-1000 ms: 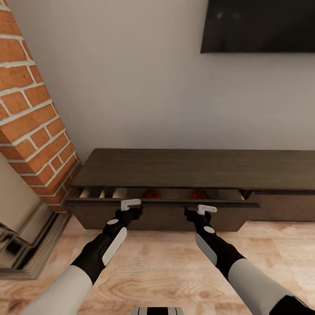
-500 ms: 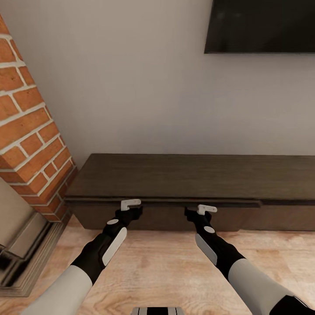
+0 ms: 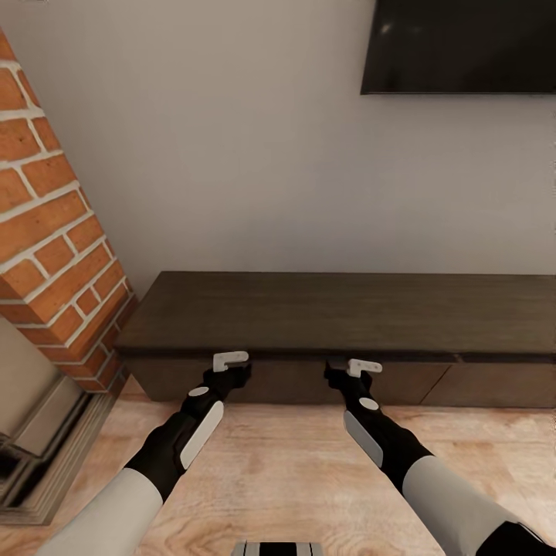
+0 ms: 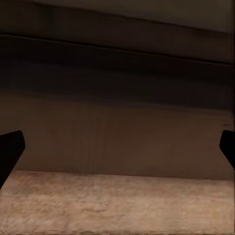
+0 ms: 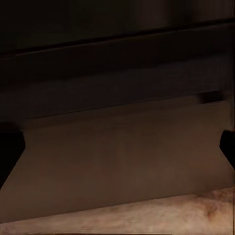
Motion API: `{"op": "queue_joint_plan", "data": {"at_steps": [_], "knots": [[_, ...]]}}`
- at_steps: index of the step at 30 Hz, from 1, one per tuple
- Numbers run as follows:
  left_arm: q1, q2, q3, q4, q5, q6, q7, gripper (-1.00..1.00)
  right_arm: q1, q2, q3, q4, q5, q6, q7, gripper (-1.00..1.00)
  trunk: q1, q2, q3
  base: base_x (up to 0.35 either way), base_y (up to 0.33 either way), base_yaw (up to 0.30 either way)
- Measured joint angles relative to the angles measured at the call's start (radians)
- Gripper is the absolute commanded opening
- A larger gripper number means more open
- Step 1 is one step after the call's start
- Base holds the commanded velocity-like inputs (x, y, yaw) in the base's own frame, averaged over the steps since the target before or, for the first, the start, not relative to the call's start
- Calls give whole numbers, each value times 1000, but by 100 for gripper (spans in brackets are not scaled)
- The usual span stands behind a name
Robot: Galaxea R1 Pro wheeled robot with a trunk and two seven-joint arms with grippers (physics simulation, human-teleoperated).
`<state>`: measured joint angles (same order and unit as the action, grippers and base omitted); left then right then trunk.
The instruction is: Place each of the two pumpkins and all three candles from the living room inside a cabinet in the living room (use any cabinet), then make sure every cabinet is closed, and position the cauldron so it is next to a table in the living room.
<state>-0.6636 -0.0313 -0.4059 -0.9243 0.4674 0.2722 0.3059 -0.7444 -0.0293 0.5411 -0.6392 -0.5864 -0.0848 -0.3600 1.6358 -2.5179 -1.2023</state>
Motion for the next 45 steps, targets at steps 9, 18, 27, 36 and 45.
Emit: {"op": "queue_joint_plan", "data": {"at_steps": [9,18,27,36,45], "knots": [[0,0,-2,0,0,0,0,100,0,0,0,0,0,1,0,100,0,0,0,-199,0,0],[0,0,3,0,0,1,-13,100,0,0,0,0,0,1,0,100,0,0,0,-206,0,0],[0,0,6,1,1,5,-41,100,0,-1,0,0,0,1,0,100,0,0,0,-252,0,0],[0,0,7,-9,1,8,-42,100,0,-2,-1,0,0,2,1,100,0,0,0,-321,0,0],[4,2,3,-107,6,32,-39,100,0,-5,-3,-1,-7,3,3,100,0,0,0,-343,0,0]]}}
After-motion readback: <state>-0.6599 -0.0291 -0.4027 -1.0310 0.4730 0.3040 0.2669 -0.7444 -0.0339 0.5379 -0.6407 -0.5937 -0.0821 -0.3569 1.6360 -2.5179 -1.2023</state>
